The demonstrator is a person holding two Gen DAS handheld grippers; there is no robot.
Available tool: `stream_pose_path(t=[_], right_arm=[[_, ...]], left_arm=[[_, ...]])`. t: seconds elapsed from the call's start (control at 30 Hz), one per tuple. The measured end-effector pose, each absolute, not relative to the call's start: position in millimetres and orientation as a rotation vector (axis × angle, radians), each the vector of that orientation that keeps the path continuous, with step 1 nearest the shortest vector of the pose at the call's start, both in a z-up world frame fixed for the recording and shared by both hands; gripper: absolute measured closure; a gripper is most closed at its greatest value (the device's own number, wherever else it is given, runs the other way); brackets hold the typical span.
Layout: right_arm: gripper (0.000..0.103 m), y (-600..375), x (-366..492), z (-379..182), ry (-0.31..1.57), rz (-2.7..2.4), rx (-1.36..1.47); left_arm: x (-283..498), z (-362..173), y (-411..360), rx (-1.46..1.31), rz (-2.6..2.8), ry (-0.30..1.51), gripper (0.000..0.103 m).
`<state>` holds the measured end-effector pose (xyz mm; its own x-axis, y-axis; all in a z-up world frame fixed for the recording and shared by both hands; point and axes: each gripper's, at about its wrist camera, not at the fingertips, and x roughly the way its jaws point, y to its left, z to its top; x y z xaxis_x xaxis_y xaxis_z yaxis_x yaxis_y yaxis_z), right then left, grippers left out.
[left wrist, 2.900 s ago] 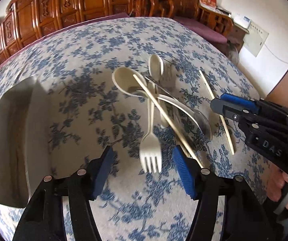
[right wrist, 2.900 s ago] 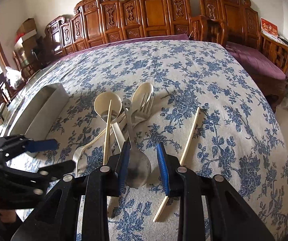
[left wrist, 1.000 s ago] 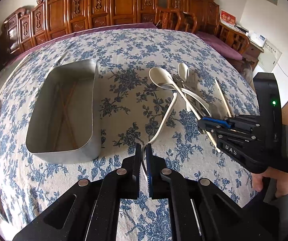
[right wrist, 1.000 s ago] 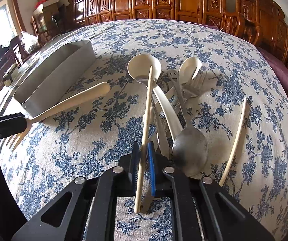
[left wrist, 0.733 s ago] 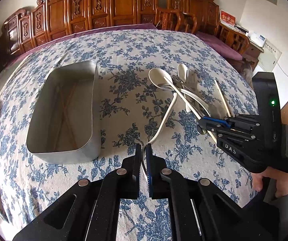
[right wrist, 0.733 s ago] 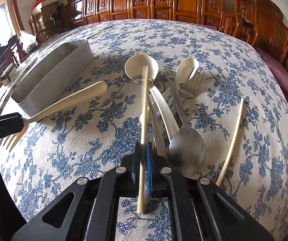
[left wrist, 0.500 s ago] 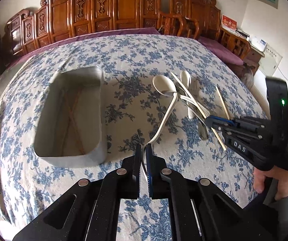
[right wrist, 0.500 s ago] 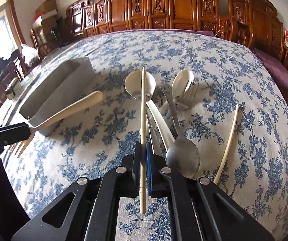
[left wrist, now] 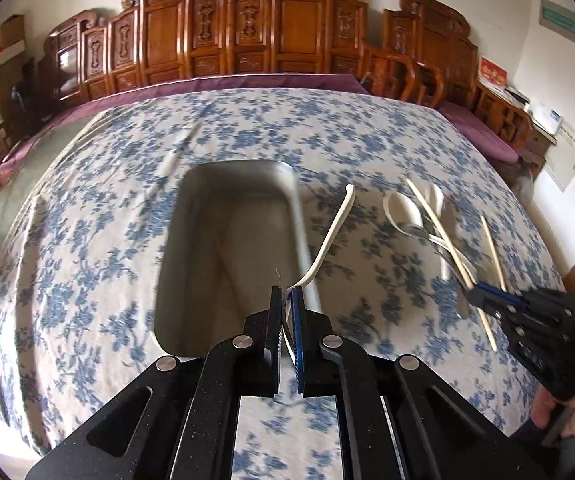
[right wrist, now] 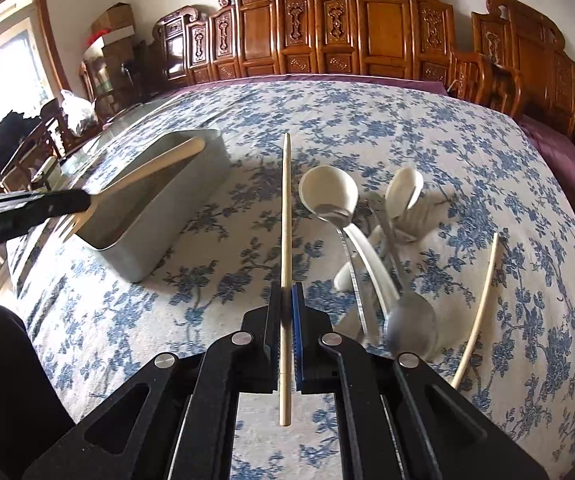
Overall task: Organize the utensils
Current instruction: 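Carry the fork into the metal tray and open the left gripper while the right gripper carries its chopstick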
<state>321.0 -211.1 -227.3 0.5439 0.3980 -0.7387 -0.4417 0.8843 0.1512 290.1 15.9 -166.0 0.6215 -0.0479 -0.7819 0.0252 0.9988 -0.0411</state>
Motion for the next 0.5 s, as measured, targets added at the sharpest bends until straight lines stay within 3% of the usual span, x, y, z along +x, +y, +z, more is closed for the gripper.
stream_pose_path(t=[0.5], right_arm=[[0.097,-188.4,331.4,-212.2,0.861,0.522,-0.02]], left_arm=[[332.4,-185.7,61.8,-0.071,0.037,0.911,0.099]])
